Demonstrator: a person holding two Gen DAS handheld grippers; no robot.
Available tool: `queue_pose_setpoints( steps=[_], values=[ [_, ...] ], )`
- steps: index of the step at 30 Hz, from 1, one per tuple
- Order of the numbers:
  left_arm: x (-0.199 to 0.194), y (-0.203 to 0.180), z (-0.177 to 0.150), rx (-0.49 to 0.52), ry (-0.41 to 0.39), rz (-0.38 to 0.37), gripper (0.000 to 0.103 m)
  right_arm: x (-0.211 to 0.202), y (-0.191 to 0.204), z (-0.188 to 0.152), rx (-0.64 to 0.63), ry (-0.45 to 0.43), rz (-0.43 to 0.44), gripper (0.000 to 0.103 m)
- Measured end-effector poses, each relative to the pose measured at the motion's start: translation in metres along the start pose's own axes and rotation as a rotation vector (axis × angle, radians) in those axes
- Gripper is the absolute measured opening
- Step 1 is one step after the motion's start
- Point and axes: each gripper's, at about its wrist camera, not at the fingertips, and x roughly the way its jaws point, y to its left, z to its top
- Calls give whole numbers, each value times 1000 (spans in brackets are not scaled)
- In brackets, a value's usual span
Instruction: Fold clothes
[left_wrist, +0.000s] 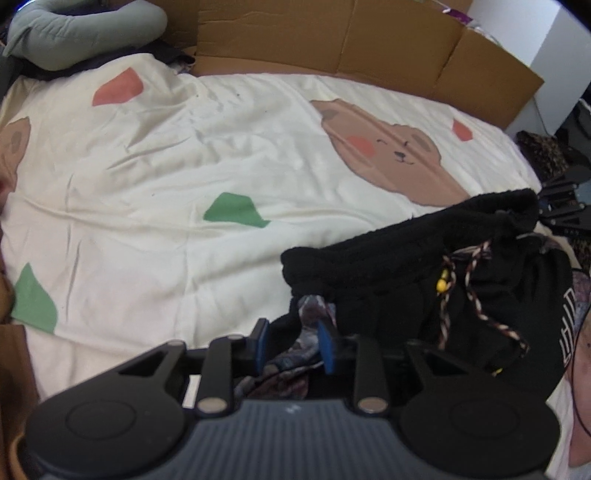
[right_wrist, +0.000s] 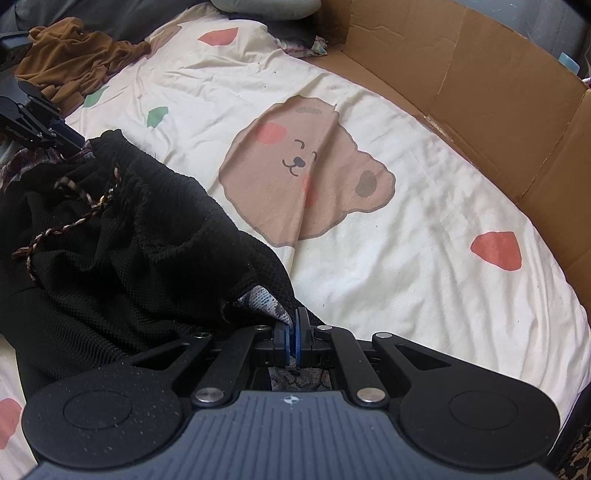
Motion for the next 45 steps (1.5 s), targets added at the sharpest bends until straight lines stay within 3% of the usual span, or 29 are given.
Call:
queue_pose_setpoints(
  steps=[8, 18, 23, 35, 40, 43, 45],
  values=[
    [18, 4, 2, -46, 29, -29, 31, 2, 3, -2, -16, 11, 4, 0],
    [-19, 24, 14, -36, -14, -36, 36, 3, 2, -3, -19, 15, 9, 0],
    [-13, 33, 12, -63, -7, -14, 36, 4, 2, -3, -17, 16, 9, 0],
    [17, 27, 2, -103, 40, -61, 21, 7, 3, -3, -24, 24, 9, 0],
    [22, 24, 5, -111, 31, -62, 20, 8, 3, -4, -25, 24, 9, 0],
    [26, 21, 5, -92, 27, -68, 7, 8, 4, -4, -25, 25, 9, 0],
    [25, 19, 6, -79, 15, -59, 5, 9, 4, -4, -28, 26, 8, 0]
  ],
)
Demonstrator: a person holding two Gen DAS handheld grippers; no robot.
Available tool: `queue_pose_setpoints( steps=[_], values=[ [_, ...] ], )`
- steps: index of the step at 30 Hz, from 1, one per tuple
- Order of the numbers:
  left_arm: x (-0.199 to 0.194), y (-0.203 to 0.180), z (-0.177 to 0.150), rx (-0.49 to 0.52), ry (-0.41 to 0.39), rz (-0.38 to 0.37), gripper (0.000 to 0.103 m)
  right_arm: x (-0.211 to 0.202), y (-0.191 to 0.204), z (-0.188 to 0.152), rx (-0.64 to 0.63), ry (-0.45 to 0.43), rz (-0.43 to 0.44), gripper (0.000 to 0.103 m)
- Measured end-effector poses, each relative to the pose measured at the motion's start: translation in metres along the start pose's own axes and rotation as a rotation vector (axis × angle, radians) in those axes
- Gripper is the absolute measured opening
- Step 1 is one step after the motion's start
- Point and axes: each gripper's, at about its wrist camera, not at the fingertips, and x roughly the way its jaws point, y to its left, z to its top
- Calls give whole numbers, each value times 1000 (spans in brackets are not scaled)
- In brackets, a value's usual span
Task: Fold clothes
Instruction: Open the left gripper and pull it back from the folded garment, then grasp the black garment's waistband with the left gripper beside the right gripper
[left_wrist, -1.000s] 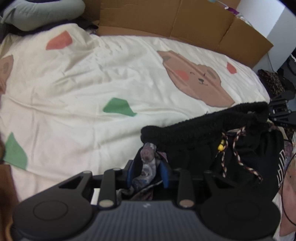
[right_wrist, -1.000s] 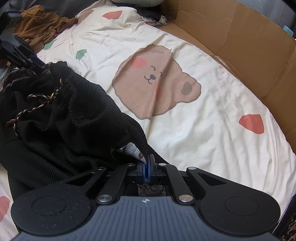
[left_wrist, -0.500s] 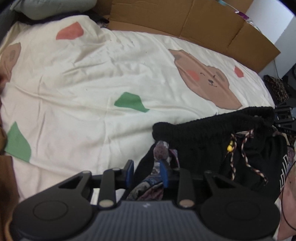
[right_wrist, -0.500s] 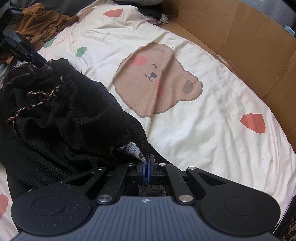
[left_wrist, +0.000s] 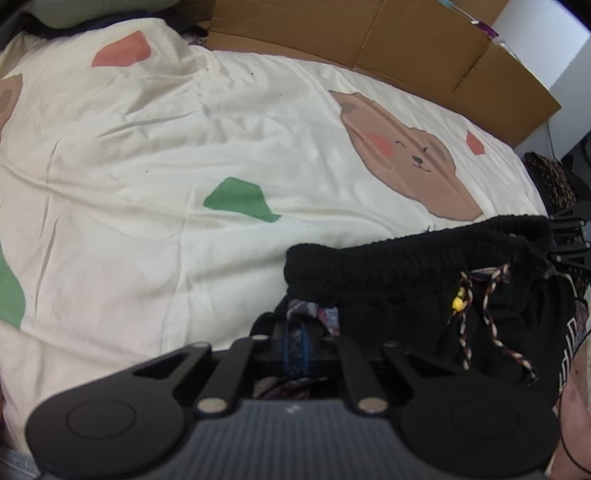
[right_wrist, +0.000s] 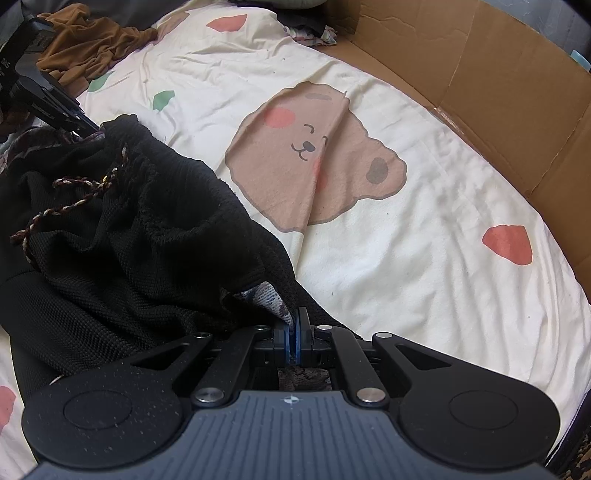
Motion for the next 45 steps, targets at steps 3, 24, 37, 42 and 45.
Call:
queue_pose_setpoints(
  steps=[3, 24, 37, 42, 45],
  values=[
    [-7, -1, 1, 17, -26, 17, 0, -1, -2, 0, 5, -6, -7, 0],
    [-34, 23, 26, -86, -61, -10, 18, -11, -18, 10, 73, -54, -58, 0],
    [-16, 34, 19, -170, -37, -84, 18, -6, -13, 5, 57, -37, -46, 0],
    [-17, 33, 18, -150, -19, -115, 23, -6, -13, 6, 58, -35, -42, 0],
    [-9, 29, 15, -126, 6, -118, 24, -5, -12, 5, 55, -33, -40, 0]
  ],
)
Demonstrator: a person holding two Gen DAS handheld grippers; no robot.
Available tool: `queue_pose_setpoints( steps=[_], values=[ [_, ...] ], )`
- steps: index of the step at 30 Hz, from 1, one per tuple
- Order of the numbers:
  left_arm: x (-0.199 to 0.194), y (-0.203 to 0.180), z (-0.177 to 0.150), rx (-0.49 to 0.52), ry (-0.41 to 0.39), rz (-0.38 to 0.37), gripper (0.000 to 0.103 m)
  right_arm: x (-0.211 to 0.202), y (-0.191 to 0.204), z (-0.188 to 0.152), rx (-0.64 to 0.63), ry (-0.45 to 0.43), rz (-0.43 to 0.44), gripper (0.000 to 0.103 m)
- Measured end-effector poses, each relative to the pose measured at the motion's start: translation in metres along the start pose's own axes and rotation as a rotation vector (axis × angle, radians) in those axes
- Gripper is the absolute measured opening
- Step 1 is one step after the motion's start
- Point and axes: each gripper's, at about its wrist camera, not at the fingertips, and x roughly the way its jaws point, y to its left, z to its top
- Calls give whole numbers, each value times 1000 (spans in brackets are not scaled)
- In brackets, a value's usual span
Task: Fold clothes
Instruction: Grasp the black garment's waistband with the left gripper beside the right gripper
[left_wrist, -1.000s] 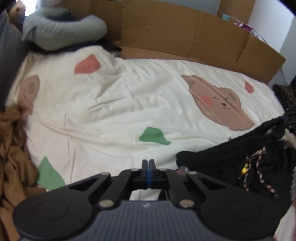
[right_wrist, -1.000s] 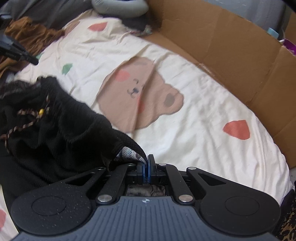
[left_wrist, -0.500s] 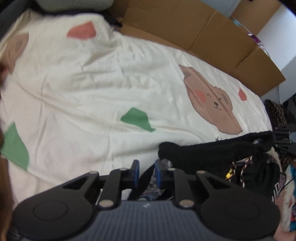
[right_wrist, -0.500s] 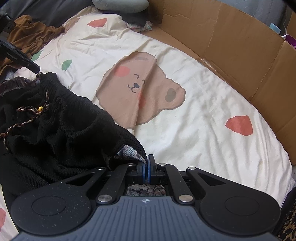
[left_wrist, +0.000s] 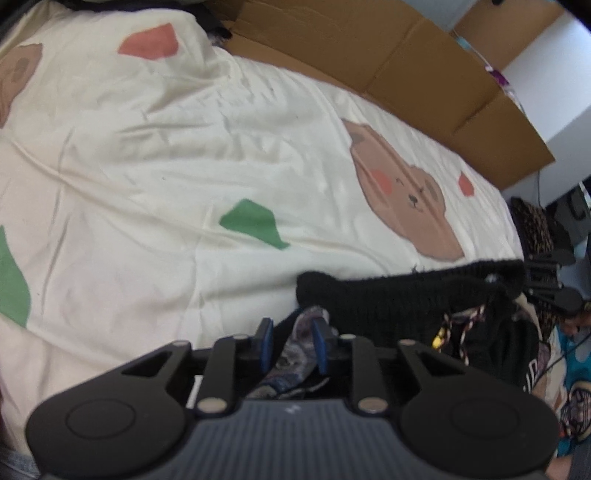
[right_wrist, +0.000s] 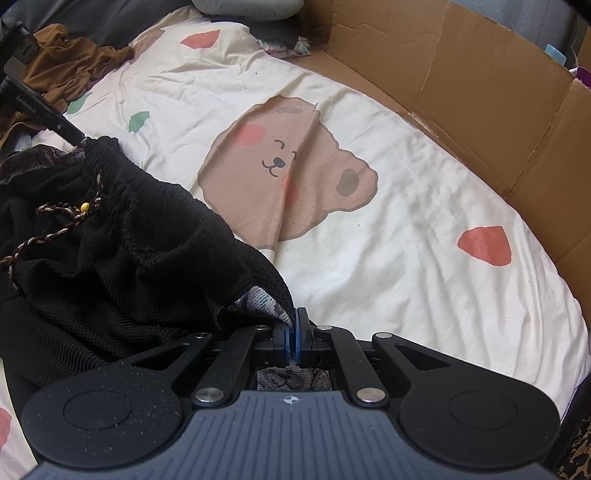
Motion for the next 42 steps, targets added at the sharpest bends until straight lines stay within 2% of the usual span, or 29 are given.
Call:
queue_pose_setpoints(
  steps=[8, 15, 20, 27, 33, 36, 38, 41, 42],
  values=[
    [15, 5, -5, 9, 17, 31, 24, 1, 2, -2, -6, 7, 4, 0],
    [17, 4, -5, 59, 8, 45, 24, 3, 3, -1, -15, 14, 7, 0],
    [18, -7, -2, 165, 16, 99, 26, 5, 3, -2, -17, 21, 6, 0],
    [25, -7, 7, 237, 52, 80, 28, 7, 3, -2, -12, 25, 7, 0],
    [34, -28, 9, 426, 87, 113, 33, 9, 3, -2, -9, 27, 11, 0],
    [37, -27, 15, 432, 108, 96, 34, 10, 3, -2, -10, 29, 12, 0],
    [37, -25, 18, 417, 114, 79, 32, 10, 3, -1, -11, 29, 12, 0],
    [34, -24, 19, 410, 110, 70, 12, 10, 3, -1, -10, 29, 13, 0],
    [33, -25, 18, 420, 105, 77, 9, 10, 3, -1, -11, 28, 13, 0]
  ],
)
